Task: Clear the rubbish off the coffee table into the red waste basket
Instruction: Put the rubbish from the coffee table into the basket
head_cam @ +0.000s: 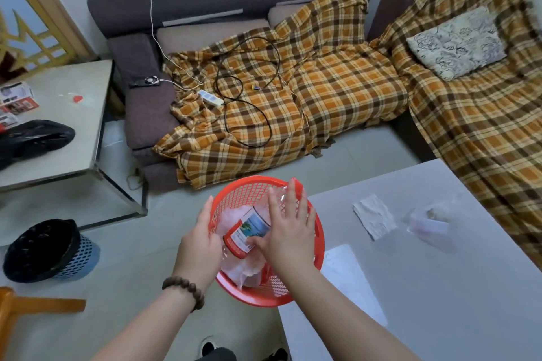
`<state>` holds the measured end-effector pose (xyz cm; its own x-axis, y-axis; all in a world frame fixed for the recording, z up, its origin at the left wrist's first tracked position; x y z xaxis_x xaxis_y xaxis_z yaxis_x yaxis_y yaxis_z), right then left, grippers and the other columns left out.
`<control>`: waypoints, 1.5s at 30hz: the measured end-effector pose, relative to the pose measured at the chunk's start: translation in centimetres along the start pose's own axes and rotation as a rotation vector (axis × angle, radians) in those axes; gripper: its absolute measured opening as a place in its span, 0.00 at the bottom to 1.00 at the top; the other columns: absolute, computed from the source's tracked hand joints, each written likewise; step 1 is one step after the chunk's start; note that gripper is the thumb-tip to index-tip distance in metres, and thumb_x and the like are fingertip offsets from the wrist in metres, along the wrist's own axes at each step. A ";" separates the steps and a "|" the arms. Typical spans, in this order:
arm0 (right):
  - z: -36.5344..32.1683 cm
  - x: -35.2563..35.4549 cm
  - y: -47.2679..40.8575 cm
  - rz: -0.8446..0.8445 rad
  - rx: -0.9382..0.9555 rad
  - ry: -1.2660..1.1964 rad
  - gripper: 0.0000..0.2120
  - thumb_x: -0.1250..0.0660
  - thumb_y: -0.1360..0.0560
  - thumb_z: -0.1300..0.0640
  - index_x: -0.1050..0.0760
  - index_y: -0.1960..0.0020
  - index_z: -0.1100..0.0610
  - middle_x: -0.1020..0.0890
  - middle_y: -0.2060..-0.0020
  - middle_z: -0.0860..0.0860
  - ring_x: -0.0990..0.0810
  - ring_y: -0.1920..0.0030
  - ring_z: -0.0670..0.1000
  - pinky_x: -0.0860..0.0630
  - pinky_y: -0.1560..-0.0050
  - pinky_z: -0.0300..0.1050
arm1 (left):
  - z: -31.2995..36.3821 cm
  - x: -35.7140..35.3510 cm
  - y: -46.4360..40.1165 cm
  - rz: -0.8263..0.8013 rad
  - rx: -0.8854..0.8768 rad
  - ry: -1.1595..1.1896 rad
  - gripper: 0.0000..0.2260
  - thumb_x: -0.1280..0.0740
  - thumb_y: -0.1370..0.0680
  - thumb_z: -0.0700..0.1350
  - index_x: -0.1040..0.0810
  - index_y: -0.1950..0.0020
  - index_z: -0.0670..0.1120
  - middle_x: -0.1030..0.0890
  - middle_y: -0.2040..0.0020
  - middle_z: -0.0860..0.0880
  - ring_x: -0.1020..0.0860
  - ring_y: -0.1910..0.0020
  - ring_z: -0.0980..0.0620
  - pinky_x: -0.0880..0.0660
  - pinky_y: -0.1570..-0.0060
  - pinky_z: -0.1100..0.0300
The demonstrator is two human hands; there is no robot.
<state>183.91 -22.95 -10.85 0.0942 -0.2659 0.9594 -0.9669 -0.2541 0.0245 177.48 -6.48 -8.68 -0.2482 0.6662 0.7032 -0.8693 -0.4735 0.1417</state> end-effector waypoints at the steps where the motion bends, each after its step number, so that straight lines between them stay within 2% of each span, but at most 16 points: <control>1: -0.7 0.1 -0.1 0.006 0.032 0.016 0.48 0.33 0.32 0.35 0.59 0.24 0.45 0.64 0.24 0.56 0.63 0.25 0.63 0.57 0.27 0.64 | 0.1 0.0 0.1 0.002 -0.010 0.002 0.28 0.43 0.25 0.38 0.40 0.27 0.56 0.20 0.47 0.43 0.23 0.55 0.45 0.29 0.58 0.57; 3: -1.7 0.0 -0.4 -0.014 0.079 0.036 0.46 0.34 0.31 0.36 0.58 0.24 0.44 0.64 0.24 0.54 0.65 0.25 0.63 0.58 0.27 0.64 | 0.1 0.1 0.0 0.004 -0.004 0.007 0.26 0.43 0.24 0.39 0.40 0.27 0.56 0.20 0.45 0.43 0.23 0.52 0.43 0.29 0.57 0.57; 6: -2.1 0.2 -0.8 -0.043 0.110 -0.031 0.45 0.35 0.30 0.36 0.60 0.25 0.42 0.64 0.24 0.51 0.66 0.25 0.60 0.59 0.26 0.62 | -0.4 0.6 -0.4 0.034 0.028 0.009 0.27 0.43 0.24 0.39 0.39 0.27 0.56 0.20 0.45 0.43 0.23 0.55 0.44 0.30 0.58 0.58; 10: -1.2 2.5 -1.0 0.094 0.118 -0.244 0.37 0.40 0.27 0.36 0.55 0.25 0.39 0.57 0.23 0.49 0.63 0.24 0.53 0.59 0.26 0.55 | -1.3 1.8 -1.9 0.070 0.058 0.029 0.28 0.43 0.26 0.37 0.39 0.27 0.56 0.20 0.46 0.44 0.23 0.55 0.44 0.27 0.58 0.55; 12: 0.9 3.1 -1.2 0.160 0.018 -0.416 0.32 0.42 0.25 0.37 0.51 0.25 0.40 0.52 0.22 0.48 0.59 0.23 0.50 0.56 0.26 0.52 | -1.8 2.7 -2.7 0.100 0.069 0.045 0.28 0.43 0.26 0.36 0.38 0.27 0.56 0.21 0.44 0.44 0.24 0.51 0.43 0.28 0.54 0.54; 14: 3.4 2.2 -1.6 0.145 -0.125 -0.566 0.31 0.42 0.24 0.39 0.48 0.25 0.44 0.48 0.23 0.50 0.54 0.23 0.49 0.53 0.26 0.49 | -2.4 3.7 -3.5 0.136 0.076 0.052 0.29 0.43 0.26 0.35 0.38 0.28 0.55 0.21 0.42 0.43 0.24 0.49 0.42 0.28 0.51 0.53; 17: 4.4 -0.9 -2.4 -0.015 -0.273 -0.753 0.31 0.39 0.24 0.41 0.46 0.25 0.47 0.42 0.24 0.50 0.45 0.25 0.49 0.45 0.27 0.48 | -3.7 4.8 -5.1 0.171 0.099 0.079 0.29 0.43 0.27 0.34 0.37 0.28 0.54 0.23 0.40 0.44 0.25 0.45 0.43 0.30 0.45 0.52; 21: 1.3 -3.7 -4.4 -0.145 -0.270 -0.898 0.31 0.38 0.24 0.43 0.45 0.25 0.47 0.31 0.30 0.49 0.31 0.32 0.49 0.31 0.32 0.52 | -5.2 5.1 -8.1 0.158 0.120 0.115 0.29 0.43 0.26 0.35 0.37 0.28 0.55 0.23 0.40 0.45 0.25 0.45 0.44 0.29 0.44 0.53; 24: -0.6 -4.9 -7.0 -0.142 -0.295 -0.929 0.29 0.38 0.23 0.44 0.45 0.26 0.45 0.29 0.32 0.47 0.27 0.36 0.48 0.27 0.35 0.53 | -6.5 5.3 -11.3 0.147 0.127 0.131 0.29 0.44 0.27 0.35 0.37 0.28 0.55 0.23 0.40 0.46 0.25 0.46 0.46 0.29 0.45 0.54; 34: -7.2 -6.1 -20.2 0.004 -0.424 -0.855 0.27 0.37 0.23 0.50 0.42 0.26 0.49 0.28 0.33 0.50 0.28 0.35 0.48 0.31 0.33 0.51 | -9.2 6.6 -28.5 0.007 0.078 0.200 0.30 0.43 0.28 0.35 0.36 0.29 0.57 0.23 0.39 0.48 0.25 0.44 0.46 0.31 0.45 0.56; 37: -9.5 -5.4 -23.6 0.068 -0.461 -0.881 0.26 0.37 0.23 0.50 0.40 0.27 0.50 0.27 0.33 0.51 0.28 0.35 0.49 0.31 0.33 0.53 | -8.4 8.4 -33.5 -0.012 0.036 0.182 0.30 0.43 0.29 0.35 0.36 0.29 0.57 0.24 0.37 0.50 0.26 0.42 0.47 0.33 0.48 0.60; 40: -10.9 -4.9 -26.0 0.148 -0.498 -0.908 0.26 0.37 0.23 0.50 0.39 0.27 0.50 0.27 0.34 0.51 0.28 0.35 0.50 0.30 0.34 0.54 | -6.7 9.5 -37.7 -0.038 -0.014 0.156 0.30 0.43 0.29 0.35 0.35 0.29 0.57 0.23 0.39 0.48 0.25 0.43 0.47 0.33 0.48 0.60; 45: -9.7 -3.8 -27.7 0.277 -0.603 -0.913 0.26 0.38 0.23 0.49 0.41 0.27 0.50 0.28 0.33 0.51 0.28 0.35 0.51 0.30 0.34 0.56 | -2.5 8.5 -41.9 -0.099 -0.148 0.118 0.29 0.43 0.29 0.35 0.35 0.29 0.55 0.24 0.37 0.49 0.26 0.41 0.47 0.34 0.47 0.59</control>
<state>208.00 -5.83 -12.47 -0.2423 -0.8864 0.3945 -0.9147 0.3443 0.2118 210.72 20.44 -10.33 -0.1991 0.7724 0.6031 -0.9431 -0.3182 0.0961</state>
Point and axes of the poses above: each hand's wrist, its own y-axis away from the middle knuckle, its own x-axis out of the back of the hand, z = x × y, the point moved 9 cm from there along -y, towards the middle knuckle
